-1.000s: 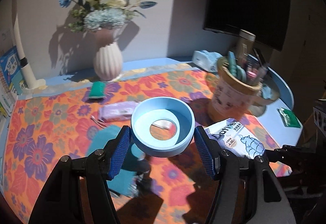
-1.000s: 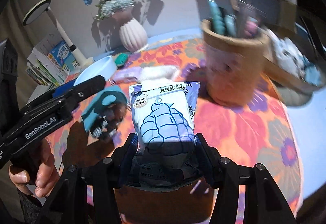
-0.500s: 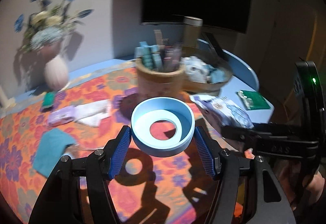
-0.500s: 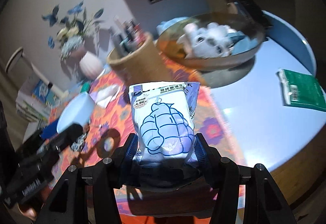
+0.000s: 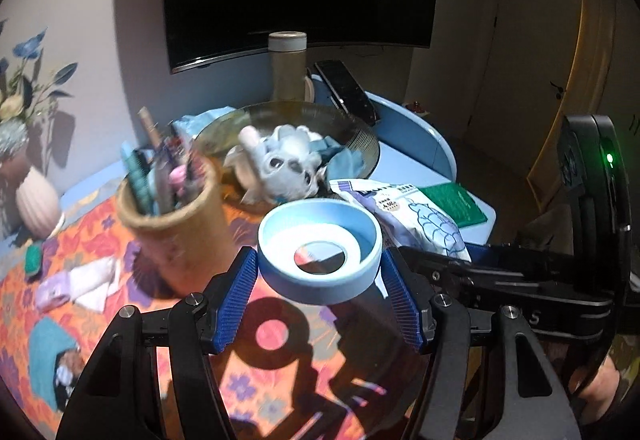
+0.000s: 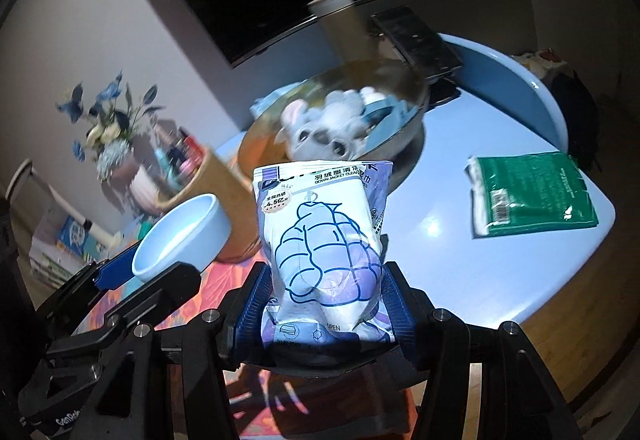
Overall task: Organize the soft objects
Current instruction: 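Carry the tissue pack and white ring with both tools to the glass bowl, then open the right tool to drop the tissue pack into the bowl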
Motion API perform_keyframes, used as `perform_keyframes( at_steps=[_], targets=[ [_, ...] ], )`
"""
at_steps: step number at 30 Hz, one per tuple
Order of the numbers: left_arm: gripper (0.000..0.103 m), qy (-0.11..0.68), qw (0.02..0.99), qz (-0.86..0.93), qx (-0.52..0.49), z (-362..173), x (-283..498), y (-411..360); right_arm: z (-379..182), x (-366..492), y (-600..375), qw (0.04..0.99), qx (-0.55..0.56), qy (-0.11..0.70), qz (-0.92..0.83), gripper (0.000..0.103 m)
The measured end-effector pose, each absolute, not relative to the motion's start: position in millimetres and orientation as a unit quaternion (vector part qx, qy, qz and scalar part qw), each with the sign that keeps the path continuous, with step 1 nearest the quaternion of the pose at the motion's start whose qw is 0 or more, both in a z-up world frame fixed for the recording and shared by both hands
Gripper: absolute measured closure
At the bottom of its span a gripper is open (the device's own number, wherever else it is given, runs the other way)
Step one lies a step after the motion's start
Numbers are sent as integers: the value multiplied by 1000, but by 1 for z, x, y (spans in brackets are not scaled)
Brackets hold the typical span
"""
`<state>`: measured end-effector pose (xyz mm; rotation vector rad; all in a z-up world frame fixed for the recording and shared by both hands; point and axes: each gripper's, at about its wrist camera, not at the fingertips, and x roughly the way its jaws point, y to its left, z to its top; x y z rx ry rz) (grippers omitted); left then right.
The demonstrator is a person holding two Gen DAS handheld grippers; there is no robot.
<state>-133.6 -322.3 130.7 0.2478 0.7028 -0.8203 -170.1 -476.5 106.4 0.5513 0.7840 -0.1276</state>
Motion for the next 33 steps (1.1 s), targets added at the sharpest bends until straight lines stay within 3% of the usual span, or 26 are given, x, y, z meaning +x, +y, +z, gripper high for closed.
perform_keyframes(
  at_steps=[16, 29, 30, 31, 32, 33],
  targets=[
    [42, 331, 881, -329, 72, 170, -42, -378, 133, -88, -547, 896, 284, 332, -86, 47],
    [41, 299, 885, -341, 103, 180, -41, -384, 127, -34, -556, 896, 254, 346, -116, 47],
    [40, 292, 887, -343, 105, 184, -42, -386, 128, -32, -557, 898, 250, 343, -117, 47],
    [32, 287, 887, -345, 107, 187, -42, -386, 130, -30, -556, 903, 239, 336, -119, 47],
    [22, 282, 888, -347, 108, 189, -43, -386, 131, -27, -554, 908, 227, 331, -122, 37],
    [18, 278, 889, -347, 107, 190, -43, -384, 131, -21, -552, 913, 203, 330, -129, 22]
  ],
)
